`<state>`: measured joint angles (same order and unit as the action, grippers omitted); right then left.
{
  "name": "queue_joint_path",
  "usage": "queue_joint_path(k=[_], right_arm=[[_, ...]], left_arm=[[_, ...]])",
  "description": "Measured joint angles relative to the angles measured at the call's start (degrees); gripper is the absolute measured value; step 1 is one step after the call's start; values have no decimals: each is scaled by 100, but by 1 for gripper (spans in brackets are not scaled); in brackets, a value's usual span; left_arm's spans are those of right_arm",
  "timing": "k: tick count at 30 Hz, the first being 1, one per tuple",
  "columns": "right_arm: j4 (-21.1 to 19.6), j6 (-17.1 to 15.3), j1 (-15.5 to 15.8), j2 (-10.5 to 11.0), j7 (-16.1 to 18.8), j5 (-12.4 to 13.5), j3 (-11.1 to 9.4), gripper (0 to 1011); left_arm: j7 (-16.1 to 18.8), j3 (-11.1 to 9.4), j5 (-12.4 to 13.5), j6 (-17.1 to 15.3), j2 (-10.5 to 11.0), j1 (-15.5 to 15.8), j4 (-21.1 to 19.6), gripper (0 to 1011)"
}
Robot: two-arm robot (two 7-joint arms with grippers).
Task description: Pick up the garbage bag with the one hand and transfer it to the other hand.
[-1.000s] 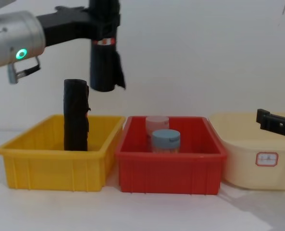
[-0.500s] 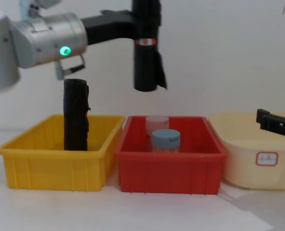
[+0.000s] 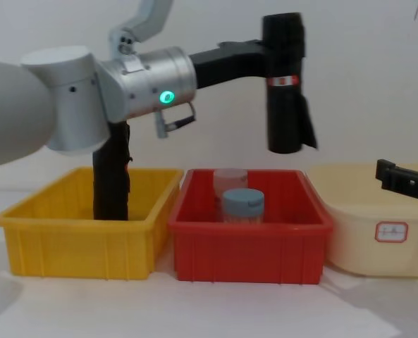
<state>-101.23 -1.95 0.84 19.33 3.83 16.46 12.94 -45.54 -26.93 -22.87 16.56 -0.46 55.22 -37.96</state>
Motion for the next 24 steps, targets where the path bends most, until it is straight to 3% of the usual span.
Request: queue_joint_path(k=[8,16,24], right_arm=[[0,0,0,0,0,0,0,1004],[0,0,0,0,0,0,0,1005],[0,0,0,0,0,0,0,1004]], left_arm=[[-287,-77,-86,33,-270,95,269,445],[-359,-175,-117,-213,-303,-96,-126,445],[-267,-249,-101,-491,-158,-355,-664,445]])
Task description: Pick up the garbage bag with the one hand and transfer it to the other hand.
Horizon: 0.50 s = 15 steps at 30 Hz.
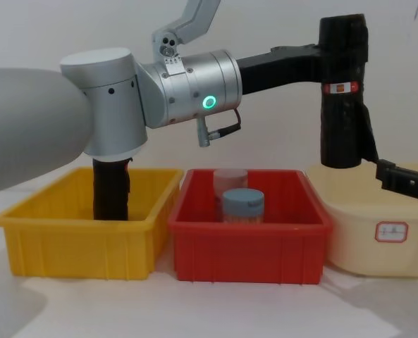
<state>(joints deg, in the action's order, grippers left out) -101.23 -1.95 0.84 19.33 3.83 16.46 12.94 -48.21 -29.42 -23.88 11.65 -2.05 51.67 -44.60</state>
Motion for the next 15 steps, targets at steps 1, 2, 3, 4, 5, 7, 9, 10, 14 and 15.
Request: queue_joint_path(k=[1,2,3,4,5,7,9,10,14,15], right_arm=[[0,0,0,0,0,0,0,1004],[0,0,0,0,0,0,0,1004],[0,0,0,0,0,0,0,1004],[0,0,0,0,0,0,0,1004],[0,0,0,0,0,0,0,1004],[0,0,0,0,0,0,0,1004],[0,0,0,0,0,0,0,1005],[0,0,0,0,0,0,0,1004],[0,0,0,0,0,0,0,1004],[0,0,0,0,0,0,0,1004]], left_arm=[[10,-4,1,-22,15,-21,-42,445],[20,-9,2,-42,35,-46,-93,445],[32,-13,3,-68,49,-65,-129,445],[45,-21,3,-102,78,-103,-205,445],[51,-23,3,-119,89,-118,-236,445],[64,-31,2,-154,111,-148,-292,445],[82,-44,-1,-206,146,-195,-385,445],[82,-44,-1,-206,146,-195,-385,445],[103,-56,-7,-265,186,-250,-489,445],[106,-57,-8,-272,192,-256,-503,445]])
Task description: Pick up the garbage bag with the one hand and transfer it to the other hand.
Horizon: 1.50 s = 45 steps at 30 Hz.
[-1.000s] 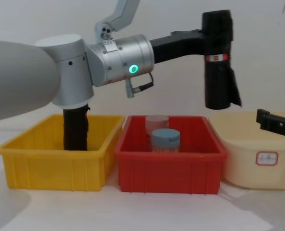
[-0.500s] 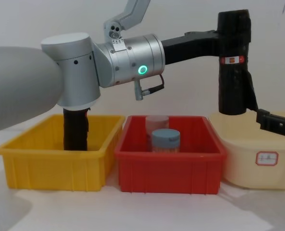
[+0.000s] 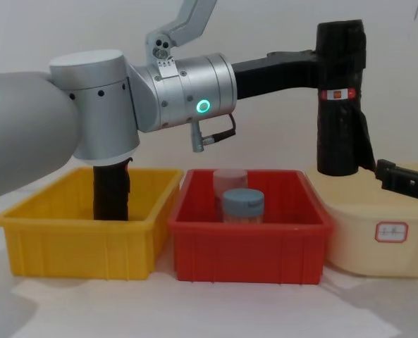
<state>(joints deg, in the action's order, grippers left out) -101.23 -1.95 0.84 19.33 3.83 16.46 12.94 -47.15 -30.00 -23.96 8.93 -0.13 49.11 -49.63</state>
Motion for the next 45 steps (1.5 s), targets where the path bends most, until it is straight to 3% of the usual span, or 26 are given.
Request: queue_joint_path(k=[22,45], right_arm=[[10,10,-74,-46,102,-162,100,1004],[286,14,-328,-334,113,-364,201,1004]], left_arm=[[34,-22,-18,-97,72,-97,-185,445],[41,-23,-18,-116,84,-113,-215,445]])
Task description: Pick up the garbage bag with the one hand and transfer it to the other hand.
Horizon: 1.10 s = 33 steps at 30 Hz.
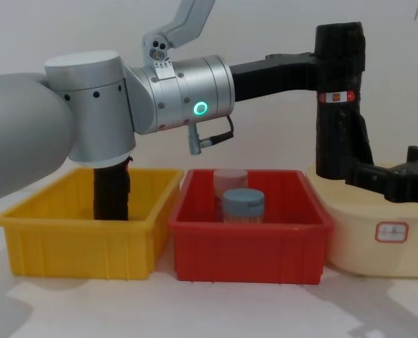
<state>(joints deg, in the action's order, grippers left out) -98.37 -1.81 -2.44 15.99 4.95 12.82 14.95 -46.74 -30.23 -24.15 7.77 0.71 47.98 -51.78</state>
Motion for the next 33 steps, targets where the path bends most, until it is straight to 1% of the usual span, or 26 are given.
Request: queue_joint_path(k=[13,22,33], right_arm=[[167,-134,-193,-158,50,-6,12,1004],[313,-327,-412,-272,171,31,32,1004],[554,-440,-682,-369,299,30,61,1004]], left_arm=[[-1,0,0,0,0,-2,-4,445],[-1,0,0,0,0,-2,-5,445],[-1,0,0,1,0,-2,-4,445]])
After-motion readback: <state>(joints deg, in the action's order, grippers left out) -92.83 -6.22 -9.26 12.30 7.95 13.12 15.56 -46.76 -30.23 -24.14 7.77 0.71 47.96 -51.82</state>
